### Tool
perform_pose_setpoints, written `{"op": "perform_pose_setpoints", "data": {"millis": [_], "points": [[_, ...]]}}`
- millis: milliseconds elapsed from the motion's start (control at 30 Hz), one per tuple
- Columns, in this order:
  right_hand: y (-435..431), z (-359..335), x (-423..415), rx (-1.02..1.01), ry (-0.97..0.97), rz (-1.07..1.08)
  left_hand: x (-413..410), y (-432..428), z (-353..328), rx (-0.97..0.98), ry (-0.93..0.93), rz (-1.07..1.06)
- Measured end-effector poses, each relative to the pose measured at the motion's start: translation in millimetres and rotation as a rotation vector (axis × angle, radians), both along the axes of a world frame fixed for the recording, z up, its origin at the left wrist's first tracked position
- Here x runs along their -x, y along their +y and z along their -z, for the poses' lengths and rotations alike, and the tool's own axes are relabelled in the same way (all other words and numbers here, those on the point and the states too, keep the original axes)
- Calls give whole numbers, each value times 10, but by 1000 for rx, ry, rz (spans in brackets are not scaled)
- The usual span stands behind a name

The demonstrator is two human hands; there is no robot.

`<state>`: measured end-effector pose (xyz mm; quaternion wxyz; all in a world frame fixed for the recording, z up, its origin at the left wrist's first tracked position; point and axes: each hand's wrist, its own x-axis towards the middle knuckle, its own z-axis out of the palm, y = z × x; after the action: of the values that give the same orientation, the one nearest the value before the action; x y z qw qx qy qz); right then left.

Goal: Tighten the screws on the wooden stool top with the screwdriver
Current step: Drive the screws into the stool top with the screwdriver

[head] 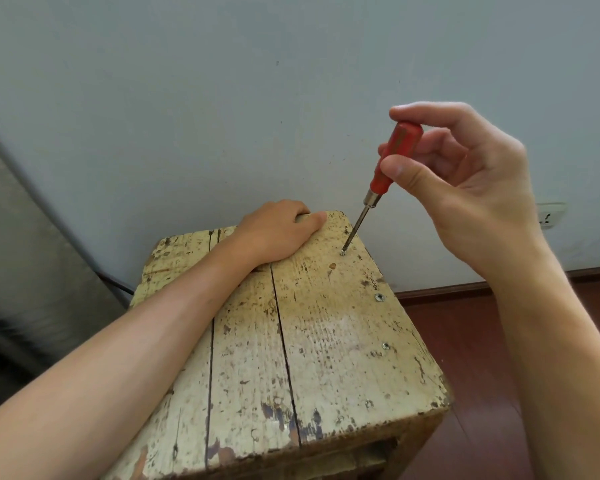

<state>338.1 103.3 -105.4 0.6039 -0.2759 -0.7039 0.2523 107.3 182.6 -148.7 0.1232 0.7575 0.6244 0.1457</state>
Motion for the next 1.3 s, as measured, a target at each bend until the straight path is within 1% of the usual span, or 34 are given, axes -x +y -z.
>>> {"op": "perform_pose_setpoints", "data": {"millis": [167,267,333,467,600,767,933,1100,1167,1300], "points": [[-6,27,62,-25,5,126,0,1,1,2,-1,-3],[-21,28,82,-42,4,149,-4,3,0,7,2,-6],[-10,31,51,-31,-8,112,0,3,-4,7,0,-10],[-3,27,-60,7,-54,-73,-3,-1,-10,11,3,-6],[-7,23,-77,30,-43,-117,-3,-5,-10,8,1,-5],[-16,7,-34,9,-26,-69,-5,-10,-14,6,-3,-5],[-20,10,41,3,-28,57,-9,-11,-14,-1,-4,-5],[-35,15,40,-21,-32,132,-5,-3,-6,-1,-4,-3],[-32,9,28,-26,-34,111,-5,1,-4,-4,-1,-3],[-19,11,-49,-9,-53,-70,0,5,3,-5,1,-9]]}}
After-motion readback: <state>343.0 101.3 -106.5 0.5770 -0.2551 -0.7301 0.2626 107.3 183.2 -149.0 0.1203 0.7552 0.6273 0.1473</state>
